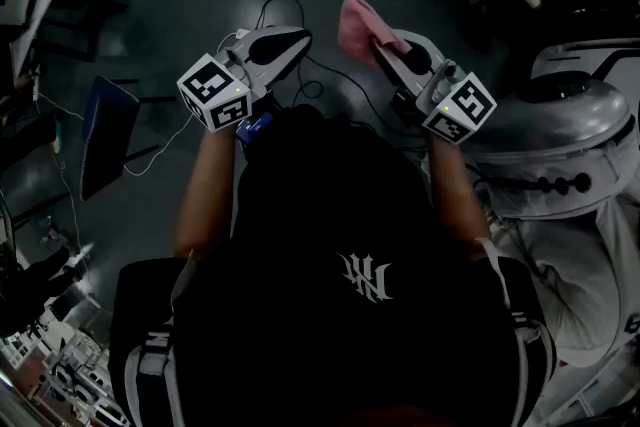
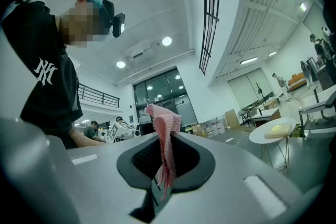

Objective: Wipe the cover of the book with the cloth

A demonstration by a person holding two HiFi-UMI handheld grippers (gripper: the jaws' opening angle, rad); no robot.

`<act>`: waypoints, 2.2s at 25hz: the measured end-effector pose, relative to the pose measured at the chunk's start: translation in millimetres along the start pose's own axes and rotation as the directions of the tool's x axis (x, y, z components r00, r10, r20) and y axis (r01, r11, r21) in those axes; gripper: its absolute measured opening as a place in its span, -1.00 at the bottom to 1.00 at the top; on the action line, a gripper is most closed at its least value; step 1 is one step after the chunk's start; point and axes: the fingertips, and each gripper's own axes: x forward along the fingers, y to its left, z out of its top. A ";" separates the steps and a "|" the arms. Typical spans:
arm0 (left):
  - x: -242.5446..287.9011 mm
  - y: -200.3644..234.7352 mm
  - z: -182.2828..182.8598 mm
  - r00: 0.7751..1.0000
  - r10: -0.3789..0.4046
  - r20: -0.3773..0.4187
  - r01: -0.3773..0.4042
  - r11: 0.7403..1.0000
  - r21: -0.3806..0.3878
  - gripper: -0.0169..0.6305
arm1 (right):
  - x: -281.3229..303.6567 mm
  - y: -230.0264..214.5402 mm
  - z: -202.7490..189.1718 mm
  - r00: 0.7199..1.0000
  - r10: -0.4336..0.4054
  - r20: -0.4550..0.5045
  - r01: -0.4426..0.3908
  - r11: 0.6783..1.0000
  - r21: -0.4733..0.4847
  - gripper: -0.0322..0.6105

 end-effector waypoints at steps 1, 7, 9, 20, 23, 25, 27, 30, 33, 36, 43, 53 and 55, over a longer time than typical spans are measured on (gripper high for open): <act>0.3 1.0 -2.1 1.000 0.003 -0.005 -0.003 1.000 -0.005 -0.93 | 0.0 -0.9 0.0 1.000 0.004 -0.002 -0.004 1.000 -0.002 -0.88; 0.2 5.9 -5.8 1.000 0.024 -0.012 -0.024 0.999 -0.022 -0.93 | -3.3 -8.8 -4.5 1.000 -0.001 0.001 0.001 1.000 0.018 -0.88; 1.2 7.6 -3.6 1.000 0.028 -0.010 -0.028 0.999 -0.023 -0.93 | -3.3 -10.6 -5.9 1.000 -0.003 0.001 0.003 1.000 0.024 -0.88; 44.2 40.9 -20.6 1.000 0.011 -0.029 -0.013 0.998 -0.069 -0.93 | -8.4 -60.7 -13.4 0.997 -0.071 -0.014 0.072 0.997 0.042 -0.87; 69.3 68.0 -15.1 0.999 -0.001 -0.039 -0.002 0.998 -0.061 -0.93 | -0.4 -90.8 -8.5 0.997 -0.076 -0.020 0.077 0.996 0.044 -0.87; 83.3 93.7 -5.2 0.999 0.005 -0.049 -0.008 0.998 -0.057 -0.93 | 12.0 -113.3 -1.8 0.996 -0.078 -0.036 0.080 0.996 0.045 -0.86; 100.8 126.6 12.1 0.999 0.012 -0.044 -0.014 0.998 -0.056 -0.93 | 28.5 -142.1 10.3 0.995 -0.079 -0.055 0.081 0.996 0.037 -0.86; 132.5 178.8 44.6 1.000 0.015 -0.019 -0.017 0.998 -0.060 -0.93 | 52.9 -190.3 35.5 0.994 -0.076 -0.077 0.077 0.997 0.018 -0.86; 155.2 221.7 71.2 1.000 0.009 -0.013 -0.010 0.998 -0.068 -0.93 | 75.7 -230.3 56.6 0.992 -0.085 -0.090 0.087 0.996 0.017 -0.86; 168.7 260.1 93.6 1.000 -0.007 -0.011 0.006 0.998 -0.055 -0.93 | 99.0 -267.1 67.5 0.990 -0.109 -0.093 0.111 0.994 0.017 -0.86; 204.6 348.5 125.6 0.999 -0.035 -0.023 0.035 0.999 -0.021 -0.93 | 140.4 -359.0 84.1 0.982 -0.175 -0.074 0.175 0.985 -0.007 -0.86; 263.1 441.6 130.3 0.995 -0.061 -0.080 0.056 0.996 -0.070 -0.93 | 169.9 -467.2 87.7 0.966 -0.247 -0.070 0.250 0.968 0.036 -0.86; 281.8 459.5 130.7 0.993 -0.067 -0.100 0.060 0.996 -0.073 -0.93 | 172.3 -491.3 84.7 0.965 -0.252 -0.066 0.256 0.965 0.051 -0.86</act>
